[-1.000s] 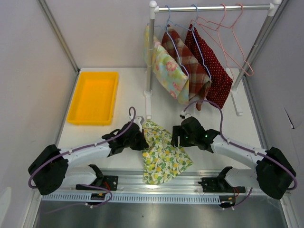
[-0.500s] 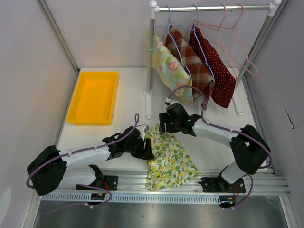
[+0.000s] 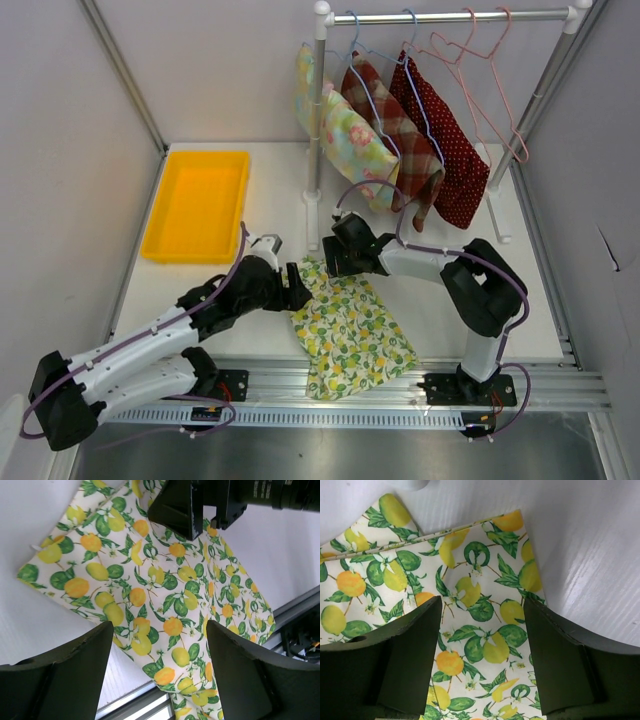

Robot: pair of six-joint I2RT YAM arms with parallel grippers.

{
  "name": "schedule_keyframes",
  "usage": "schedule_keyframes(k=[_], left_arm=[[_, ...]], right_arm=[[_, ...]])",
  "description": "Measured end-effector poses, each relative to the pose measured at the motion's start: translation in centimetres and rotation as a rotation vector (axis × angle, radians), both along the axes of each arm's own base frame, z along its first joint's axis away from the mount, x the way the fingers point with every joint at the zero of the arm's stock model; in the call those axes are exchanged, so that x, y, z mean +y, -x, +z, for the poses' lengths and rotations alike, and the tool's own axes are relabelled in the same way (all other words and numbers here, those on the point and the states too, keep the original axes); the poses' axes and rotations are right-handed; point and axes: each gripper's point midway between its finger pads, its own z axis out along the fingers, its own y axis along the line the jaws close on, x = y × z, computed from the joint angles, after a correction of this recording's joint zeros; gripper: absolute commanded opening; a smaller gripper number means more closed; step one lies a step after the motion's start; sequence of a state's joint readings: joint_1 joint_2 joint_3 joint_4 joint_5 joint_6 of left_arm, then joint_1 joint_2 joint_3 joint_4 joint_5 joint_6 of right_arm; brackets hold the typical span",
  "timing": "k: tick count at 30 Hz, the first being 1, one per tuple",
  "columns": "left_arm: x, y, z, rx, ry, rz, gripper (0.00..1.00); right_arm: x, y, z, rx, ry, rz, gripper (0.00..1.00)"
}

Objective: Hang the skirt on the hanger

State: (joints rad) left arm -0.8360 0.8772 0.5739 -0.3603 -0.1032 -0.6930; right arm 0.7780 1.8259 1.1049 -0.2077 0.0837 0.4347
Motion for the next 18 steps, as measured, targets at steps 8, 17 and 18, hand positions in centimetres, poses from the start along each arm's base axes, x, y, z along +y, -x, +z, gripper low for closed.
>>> schedule_keyframes(k=[8,17,18], left_arm=[[2.4,-1.4,0.1,-0.002,-0.033,0.109,0.81],[2.8,-1.7,0.0,0.01,-0.027,0.124,0.81],[2.8,-1.7,0.0,0.012,-0.025,0.124,0.8]], right_arm=[[-1.3,-1.1,0.3,-0.055,0.057,-0.032,0.73],[-1.9,-3.4,1.4,-0.087,0.038,-0.051,0.68],[-2.1,-3.6,1.2,-0.082,0.035,-0.055,0.67]])
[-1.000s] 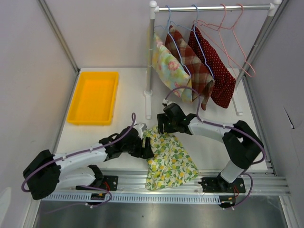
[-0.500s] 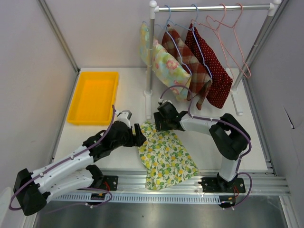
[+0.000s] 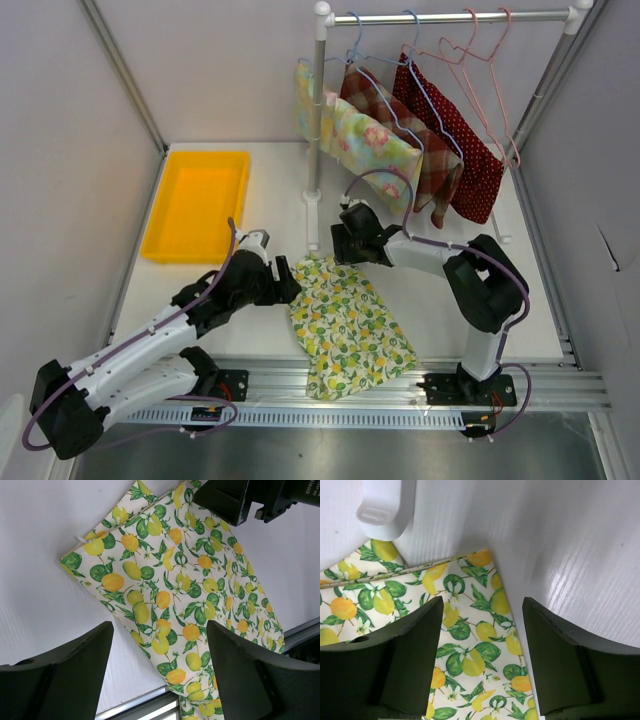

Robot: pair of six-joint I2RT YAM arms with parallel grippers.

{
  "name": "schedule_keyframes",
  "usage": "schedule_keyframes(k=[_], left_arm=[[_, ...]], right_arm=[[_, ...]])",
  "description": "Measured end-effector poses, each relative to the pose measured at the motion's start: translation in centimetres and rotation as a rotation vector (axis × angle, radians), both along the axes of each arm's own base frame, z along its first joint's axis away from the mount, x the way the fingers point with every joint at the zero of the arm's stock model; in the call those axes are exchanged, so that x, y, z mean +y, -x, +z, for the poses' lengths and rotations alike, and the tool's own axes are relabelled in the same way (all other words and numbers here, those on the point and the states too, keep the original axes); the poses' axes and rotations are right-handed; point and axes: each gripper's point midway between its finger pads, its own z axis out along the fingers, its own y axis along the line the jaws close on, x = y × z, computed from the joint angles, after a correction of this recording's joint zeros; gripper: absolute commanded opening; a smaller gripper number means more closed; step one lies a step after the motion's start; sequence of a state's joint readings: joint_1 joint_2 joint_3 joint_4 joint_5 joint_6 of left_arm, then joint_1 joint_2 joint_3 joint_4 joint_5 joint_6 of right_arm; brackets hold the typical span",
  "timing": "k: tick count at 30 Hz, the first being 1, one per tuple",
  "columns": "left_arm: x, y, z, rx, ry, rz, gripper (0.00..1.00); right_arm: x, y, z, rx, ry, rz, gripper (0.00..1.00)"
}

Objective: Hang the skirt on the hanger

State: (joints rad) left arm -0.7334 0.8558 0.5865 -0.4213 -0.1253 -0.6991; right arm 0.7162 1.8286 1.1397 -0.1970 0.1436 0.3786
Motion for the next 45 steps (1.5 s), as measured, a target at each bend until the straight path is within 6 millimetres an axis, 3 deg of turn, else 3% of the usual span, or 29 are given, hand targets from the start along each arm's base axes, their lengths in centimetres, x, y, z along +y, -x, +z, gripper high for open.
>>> schedule_keyframes(k=[6,12,15,16,19,23,27,30,34,40,45], left_arm=[[-0.2,0.2,-0.2,0.017,0.006,-0.015,0.8],[-0.4,0.2,-0.5,0.027,0.004,-0.02,0.8],[-0.4,0.2,-0.5,0.027,0.005,-0.02,0.8],[-0.5,0.1,-0.5,0.025,0.006,-0.02,0.8],[-0.5,0.1,-0.5,0.023,0.007,-0.019,0.79],[-0.5,-0.1,-0.6,0.024,0.007,-0.013,0.8],[-0.4,-1.1,-1.2,0.036,0.004,0.008,0.81],[0.0,-2.4,-2.2,0.062,-0.004,0.043,0.81],[0.3,-4.2,-3.5,0.103,-0.025,0.071,0.82],[-2.2,-7.6,-3.1,0.122,0.034,0.018,0.82],[-5.8,-11.4,-2.3,0.131,0.051,-0.07,0.82]], right_arm=[[-0.1,-0.3,-1.3,0.032,-0.015,0.004,0.65],[1.2,0.3,-1.6,0.011,-0.001,0.034,0.55],[1.3,0.4,-1.9,-0.01,0.026,0.027,0.38],[1.2,0.3,-1.9,-0.016,0.036,0.019,0.24],[0.9,0.2,-2.0,-0.024,0.044,-0.01,0.01],[0.3,0.5,-1.9,-0.034,0.039,-0.041,0.0],[-2.3,2.9,-1.4,-0.004,0.08,-0.049,0.0],[-3.6,4.1,0.9,-0.011,0.082,-0.053,0.0],[-4.1,4.7,6.5,-0.096,0.012,-0.056,0.0],[-5.8,6.2,15.0,-0.224,-0.084,-0.058,0.0],[-7.1,7.8,16.9,-0.235,-0.096,-0.042,0.0]])
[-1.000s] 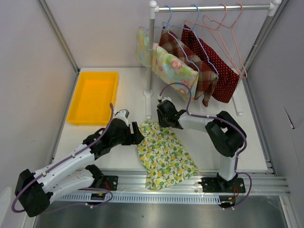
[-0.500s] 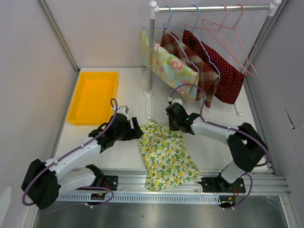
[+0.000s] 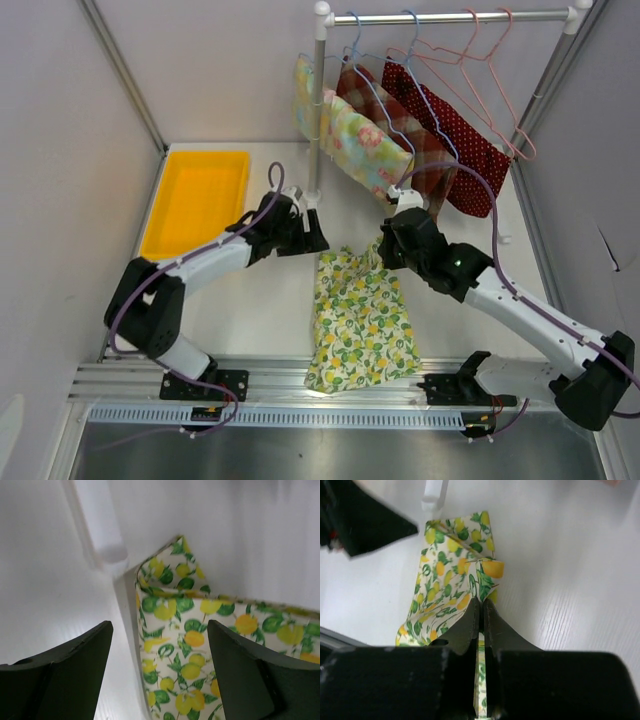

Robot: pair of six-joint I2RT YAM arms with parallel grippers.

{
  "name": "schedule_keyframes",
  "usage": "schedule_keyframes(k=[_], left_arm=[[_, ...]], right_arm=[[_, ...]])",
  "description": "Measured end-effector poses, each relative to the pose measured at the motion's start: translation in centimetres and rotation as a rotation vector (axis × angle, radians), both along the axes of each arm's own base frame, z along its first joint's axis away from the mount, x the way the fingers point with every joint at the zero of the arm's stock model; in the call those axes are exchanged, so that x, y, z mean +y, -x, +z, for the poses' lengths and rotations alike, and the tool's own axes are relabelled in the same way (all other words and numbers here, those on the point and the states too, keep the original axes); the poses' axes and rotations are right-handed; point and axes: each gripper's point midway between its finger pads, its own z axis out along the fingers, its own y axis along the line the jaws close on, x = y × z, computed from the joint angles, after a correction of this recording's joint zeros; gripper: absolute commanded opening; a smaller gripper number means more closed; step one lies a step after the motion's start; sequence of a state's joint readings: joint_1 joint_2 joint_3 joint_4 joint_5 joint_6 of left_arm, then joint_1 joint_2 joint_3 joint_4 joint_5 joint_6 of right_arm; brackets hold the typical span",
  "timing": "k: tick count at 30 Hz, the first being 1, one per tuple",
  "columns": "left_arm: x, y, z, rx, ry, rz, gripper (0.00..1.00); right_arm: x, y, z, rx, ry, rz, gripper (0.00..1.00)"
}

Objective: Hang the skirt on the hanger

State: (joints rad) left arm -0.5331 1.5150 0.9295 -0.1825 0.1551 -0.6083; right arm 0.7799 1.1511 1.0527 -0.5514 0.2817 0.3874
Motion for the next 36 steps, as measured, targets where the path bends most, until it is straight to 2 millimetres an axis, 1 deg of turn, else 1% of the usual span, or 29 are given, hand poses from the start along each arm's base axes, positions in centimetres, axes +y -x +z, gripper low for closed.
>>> schedule_keyframes(k=[2,3,4,6,9,11,16,22,24,27,28,30,31,33,34,36], left_arm=[[-1.0,-1.5,0.1,0.0,0.007,-0.02,0.82],[-1.4,-1.9,-0.1,0.006,0.01,-0.028,0.82],[-1.8,-2.4,-0.3,0.013,0.015,-0.037,0.81],[-2.7,-3.2,-0.8,0.037,0.026,-0.065,0.8],[-3.7,-3.9,-1.9,0.067,0.025,-0.097,0.8],[-3.9,-3.7,-2.7,0.087,0.013,-0.107,0.81],[-4.3,-2.2,-4.3,0.133,-0.027,-0.142,0.8],[-5.2,-0.9,-6.1,0.173,-0.057,-0.178,0.8],[-5.5,-0.8,-6.4,0.179,-0.061,-0.186,0.78],[-6.0,-1.0,-6.1,0.171,-0.058,-0.193,0.67],[-6.1,-1.0,-6.1,0.168,-0.056,-0.195,0.57],[-6.2,-1.1,-5.9,0.166,-0.054,-0.194,0.47],[-6.3,-1.2,-5.9,0.164,-0.054,-0.195,0.34],[-6.3,-1.3,-5.7,0.165,-0.056,-0.196,0.18],[-6.3,-1.4,-5.6,0.163,-0.057,-0.198,0.02],[-6.4,-1.6,-5.3,0.154,-0.061,-0.204,0.0]], right_arm=[[-0.2,0.9,-0.2,0.013,0.007,0.017,0.0],[-0.2,1.4,-0.3,0.019,0.011,0.028,0.0],[-0.2,1.9,-0.4,0.025,0.016,0.04,0.0],[-0.3,2.9,-0.5,0.034,0.024,0.06,0.0],[-0.5,3.8,-0.2,0.035,0.023,0.075,0.0],[-0.9,4.2,0.0,0.036,0.023,0.075,0.0],[-1.5,4.8,0.2,0.043,0.015,0.066,0.0],[-2.2,5.6,-0.9,0.073,0.031,0.058,0.0],[-2.4,5.7,-1.1,0.08,0.036,0.055,0.0],[-2.6,5.7,-1.2,0.08,0.039,0.049,0.0],[-2.6,5.8,-1.1,0.079,0.039,0.047,0.0],[-2.7,5.8,-1.0,0.078,0.037,0.044,0.0],[-2.8,5.8,-1.0,0.076,0.036,0.042,0.0],[-2.9,5.8,-1.0,0.074,0.04,0.037,0.0],[-3.1,5.8,-1.0,0.075,0.046,0.033,0.0],[-3.4,5.9,-1.1,0.079,0.06,0.025,0.0]])
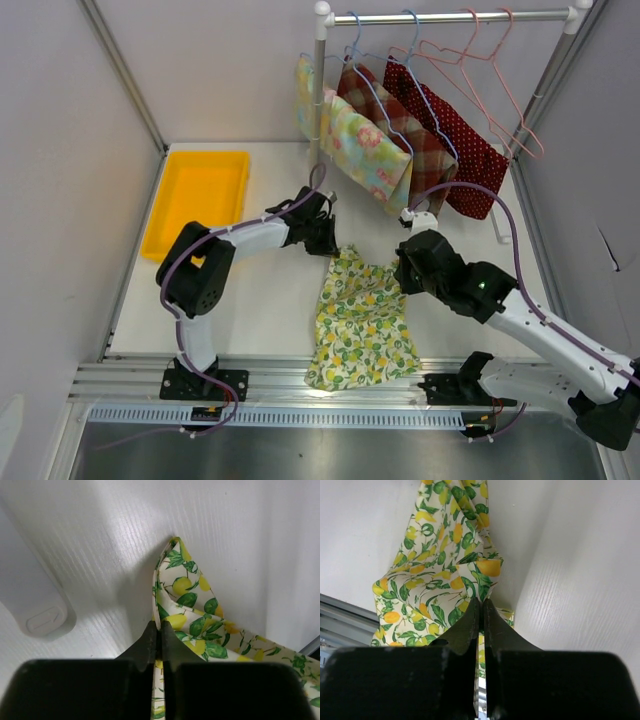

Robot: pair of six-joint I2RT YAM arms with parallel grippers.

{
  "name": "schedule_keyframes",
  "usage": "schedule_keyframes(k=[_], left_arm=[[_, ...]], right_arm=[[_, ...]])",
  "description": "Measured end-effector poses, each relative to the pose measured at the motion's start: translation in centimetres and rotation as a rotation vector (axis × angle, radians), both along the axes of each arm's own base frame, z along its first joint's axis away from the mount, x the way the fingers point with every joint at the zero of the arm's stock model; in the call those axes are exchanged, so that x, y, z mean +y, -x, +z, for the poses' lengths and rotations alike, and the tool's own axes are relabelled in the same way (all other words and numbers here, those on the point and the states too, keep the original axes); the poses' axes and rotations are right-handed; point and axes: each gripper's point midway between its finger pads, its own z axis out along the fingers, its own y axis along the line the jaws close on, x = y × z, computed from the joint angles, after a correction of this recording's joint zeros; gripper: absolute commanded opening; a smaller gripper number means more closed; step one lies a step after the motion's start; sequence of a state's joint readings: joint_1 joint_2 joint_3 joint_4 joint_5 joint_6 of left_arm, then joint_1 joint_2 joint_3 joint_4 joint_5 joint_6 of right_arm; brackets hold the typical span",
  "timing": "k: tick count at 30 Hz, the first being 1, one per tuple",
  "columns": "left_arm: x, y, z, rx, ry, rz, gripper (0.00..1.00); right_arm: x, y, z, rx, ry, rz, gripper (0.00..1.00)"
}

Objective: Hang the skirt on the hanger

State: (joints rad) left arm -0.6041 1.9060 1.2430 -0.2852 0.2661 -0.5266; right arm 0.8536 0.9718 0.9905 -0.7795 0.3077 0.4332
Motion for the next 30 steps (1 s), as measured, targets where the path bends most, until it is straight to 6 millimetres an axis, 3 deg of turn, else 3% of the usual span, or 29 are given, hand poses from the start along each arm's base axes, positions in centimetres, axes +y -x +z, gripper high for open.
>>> schedule_keyframes(k=[5,8,11,15,19,21,25,30], left_arm=[[0.4,0.1,0.6,-0.008,-0.015,-0.004,0.0],[1.3,0.1,2.6,-0.044,-0.031,0.01,0.0],[2.8,-0.3,7.1,-0.144,-0.029,0.047,0.0],[5.5,-0.5,15.0,-0.33,0.006,0.12,0.0],[8.0,1.2,22.2,-0.5,0.064,0.176,0.0],[9.0,2.3,24.7,-0.558,0.092,0.192,0.0],[10.4,4.9,27.7,-0.627,0.141,0.2,0.0],[11.4,8.6,28.6,-0.666,0.182,0.173,0.0]], right_arm=[[-0.8,-0.1,0.7,-0.012,0.023,-0.026,0.0],[-1.2,-0.6,2.1,-0.036,0.019,-0.051,0.0],[-2.0,-1.4,4.1,-0.073,0.001,-0.093,0.0],[-3.3,-2.9,7.2,-0.138,-0.031,-0.161,0.0],[-4.1,-3.7,9.5,-0.187,-0.058,-0.191,0.0],[-4.0,-3.8,10.4,-0.211,-0.077,-0.184,0.0],[-3.7,-3.7,12.2,-0.26,-0.13,-0.164,0.0],[-3.5,-2.4,14.9,-0.334,-0.224,-0.115,0.0]])
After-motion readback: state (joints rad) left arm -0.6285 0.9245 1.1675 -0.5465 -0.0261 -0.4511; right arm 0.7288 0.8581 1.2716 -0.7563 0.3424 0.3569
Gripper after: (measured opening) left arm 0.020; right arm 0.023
